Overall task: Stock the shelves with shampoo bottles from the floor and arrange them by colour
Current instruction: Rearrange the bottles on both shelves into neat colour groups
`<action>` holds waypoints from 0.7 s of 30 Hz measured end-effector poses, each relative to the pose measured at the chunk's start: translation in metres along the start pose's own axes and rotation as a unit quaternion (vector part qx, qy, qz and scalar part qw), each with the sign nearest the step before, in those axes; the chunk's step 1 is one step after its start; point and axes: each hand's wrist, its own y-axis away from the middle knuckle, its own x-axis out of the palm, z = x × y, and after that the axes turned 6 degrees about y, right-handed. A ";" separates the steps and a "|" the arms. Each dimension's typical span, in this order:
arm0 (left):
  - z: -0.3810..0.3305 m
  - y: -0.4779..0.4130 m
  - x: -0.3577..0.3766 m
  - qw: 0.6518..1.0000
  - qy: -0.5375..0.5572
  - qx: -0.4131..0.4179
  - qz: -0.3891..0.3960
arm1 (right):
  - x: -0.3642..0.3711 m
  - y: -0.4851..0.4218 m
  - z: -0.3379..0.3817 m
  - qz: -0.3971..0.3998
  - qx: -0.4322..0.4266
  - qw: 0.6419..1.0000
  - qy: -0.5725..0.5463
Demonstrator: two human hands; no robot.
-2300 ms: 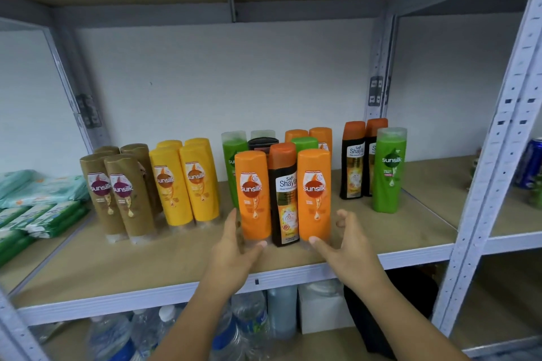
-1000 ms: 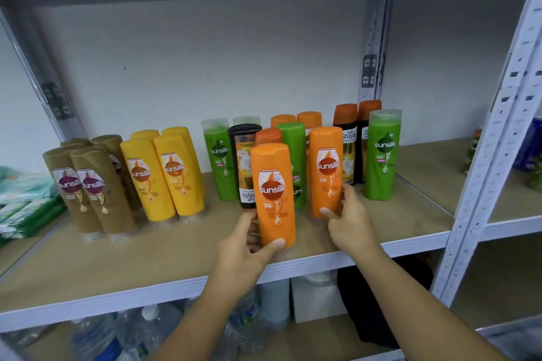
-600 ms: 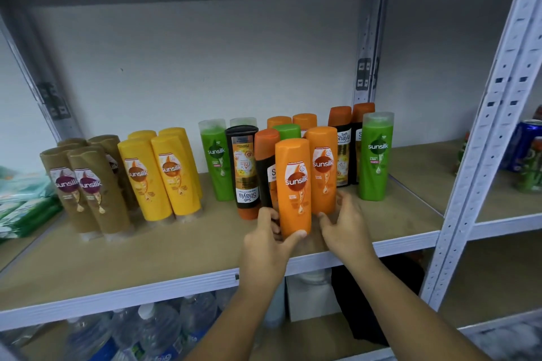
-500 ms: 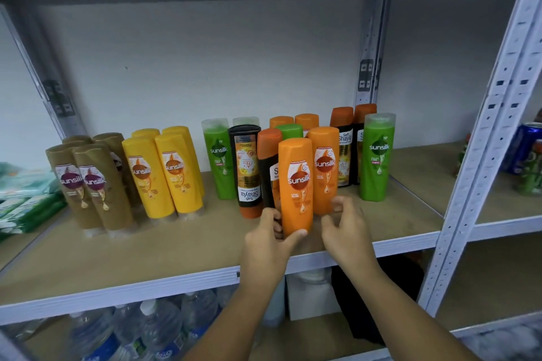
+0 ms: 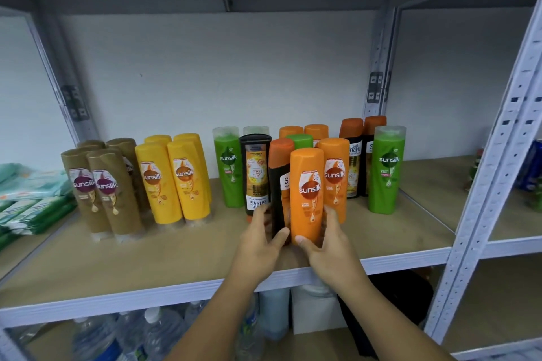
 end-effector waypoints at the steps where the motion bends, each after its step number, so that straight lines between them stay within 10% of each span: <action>1: 0.001 -0.003 0.000 1.000 -0.014 0.001 -0.010 | 0.001 -0.001 -0.002 -0.003 0.001 1.000 0.003; 21: -0.007 -0.018 0.035 0.995 -0.081 0.054 0.018 | -0.023 -0.009 -0.026 -0.081 0.034 0.994 0.065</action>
